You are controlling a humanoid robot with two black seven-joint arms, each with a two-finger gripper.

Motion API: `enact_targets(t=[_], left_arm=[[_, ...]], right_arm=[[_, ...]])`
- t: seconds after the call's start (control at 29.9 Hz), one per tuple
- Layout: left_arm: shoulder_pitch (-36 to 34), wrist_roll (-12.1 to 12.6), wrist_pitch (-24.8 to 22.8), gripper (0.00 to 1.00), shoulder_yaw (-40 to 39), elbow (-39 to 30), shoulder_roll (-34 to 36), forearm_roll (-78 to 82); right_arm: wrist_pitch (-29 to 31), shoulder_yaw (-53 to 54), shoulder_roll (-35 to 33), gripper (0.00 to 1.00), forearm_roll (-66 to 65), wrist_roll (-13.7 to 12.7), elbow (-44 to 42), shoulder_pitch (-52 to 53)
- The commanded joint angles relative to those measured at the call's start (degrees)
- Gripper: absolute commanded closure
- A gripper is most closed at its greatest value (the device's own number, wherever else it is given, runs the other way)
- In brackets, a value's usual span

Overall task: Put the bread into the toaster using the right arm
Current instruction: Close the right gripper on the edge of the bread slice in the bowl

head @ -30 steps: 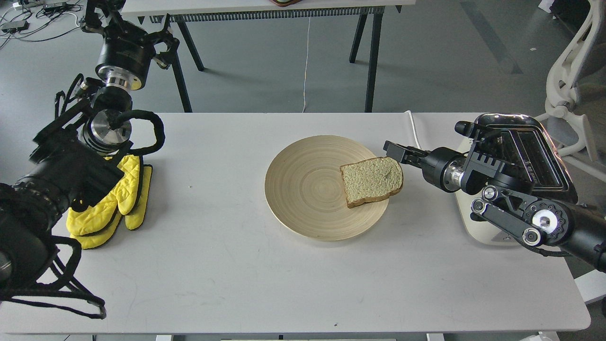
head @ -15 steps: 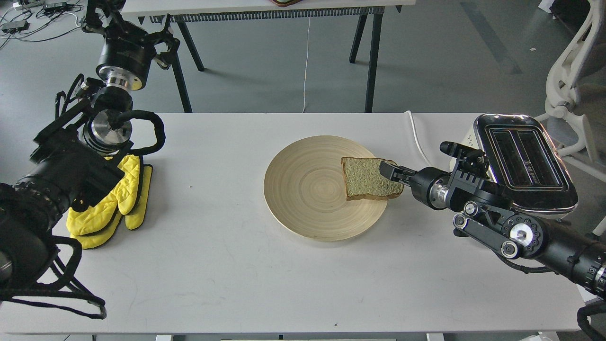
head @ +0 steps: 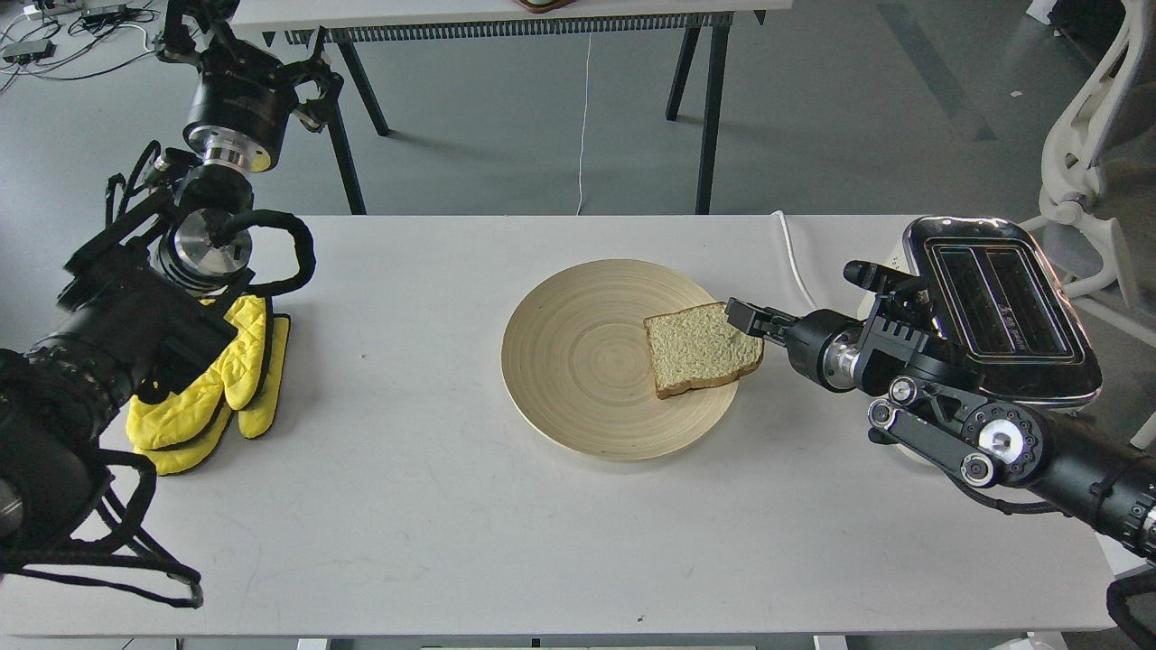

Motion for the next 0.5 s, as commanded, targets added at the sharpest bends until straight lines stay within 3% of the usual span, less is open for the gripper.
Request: enact_targets(t=[0.0, 0.2, 0.47], left_arm=[[0.0, 0.0, 0.0, 0.0, 0.0, 0.0, 0.0, 0.0], [0.0, 0.0, 0.0, 0.0, 0.0, 0.0, 0.0, 0.0], [0.0, 0.0, 0.0, 0.0, 0.0, 0.0, 0.0, 0.0]], right_arm=[[-0.44, -0.1, -0.14, 0.33, -0.09, 0.0, -0.08, -0.34], [-0.7, -0.19, 0.57, 0.34, 0.0, 0.18, -1.13, -1.13], [-0.7, -0.19, 1.27, 0.5, 0.0, 0.44, -2.19, -1.49]])
